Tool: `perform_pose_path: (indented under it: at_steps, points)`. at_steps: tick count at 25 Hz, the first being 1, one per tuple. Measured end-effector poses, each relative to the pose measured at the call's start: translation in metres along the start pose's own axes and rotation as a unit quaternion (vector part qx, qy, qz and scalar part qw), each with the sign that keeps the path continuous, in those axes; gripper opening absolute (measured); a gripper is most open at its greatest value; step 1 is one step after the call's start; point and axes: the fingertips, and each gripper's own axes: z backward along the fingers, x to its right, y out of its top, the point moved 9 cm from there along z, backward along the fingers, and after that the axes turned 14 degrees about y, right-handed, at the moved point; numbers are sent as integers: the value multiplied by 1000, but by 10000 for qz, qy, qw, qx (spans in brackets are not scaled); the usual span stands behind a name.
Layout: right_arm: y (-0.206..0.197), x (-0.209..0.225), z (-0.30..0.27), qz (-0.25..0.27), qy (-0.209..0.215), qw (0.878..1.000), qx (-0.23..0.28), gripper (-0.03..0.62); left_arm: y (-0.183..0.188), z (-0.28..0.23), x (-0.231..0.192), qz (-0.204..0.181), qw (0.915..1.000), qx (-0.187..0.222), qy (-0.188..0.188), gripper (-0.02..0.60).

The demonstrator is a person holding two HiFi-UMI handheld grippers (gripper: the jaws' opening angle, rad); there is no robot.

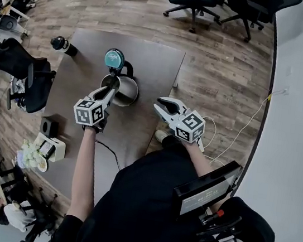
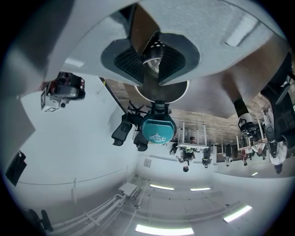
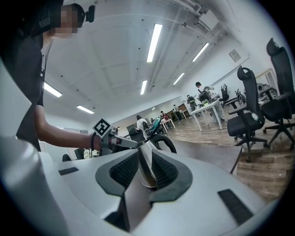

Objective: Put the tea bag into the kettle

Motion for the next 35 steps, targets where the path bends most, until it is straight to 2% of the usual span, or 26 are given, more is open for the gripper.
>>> perform_pose_path:
  at_steps: [5,8,18,21,25,35]
  points:
    - [2,-4,-2,52,42,10000,-34,92,-2,11,6,-293,9986,425,128,83]
    - [3,-7,-7,98,97,9999,-82,92,-3,21,6,-292,9970,690,206,83]
    - [5,-25,-23,188,427,9986,-249,92,-18,71,-2,-54,9892,1323,634,81]
    - [6,-28,-31,238,602,9974,-319,92,-27,90,-3,37,9837,1619,788,81]
    - [5,-37,-46,298,871,9948,-442,92,-46,116,1,69,9747,2084,809,81]
    - [2,-78,-87,447,1543,9838,-790,91,-109,173,9,533,9625,2428,1091,81]
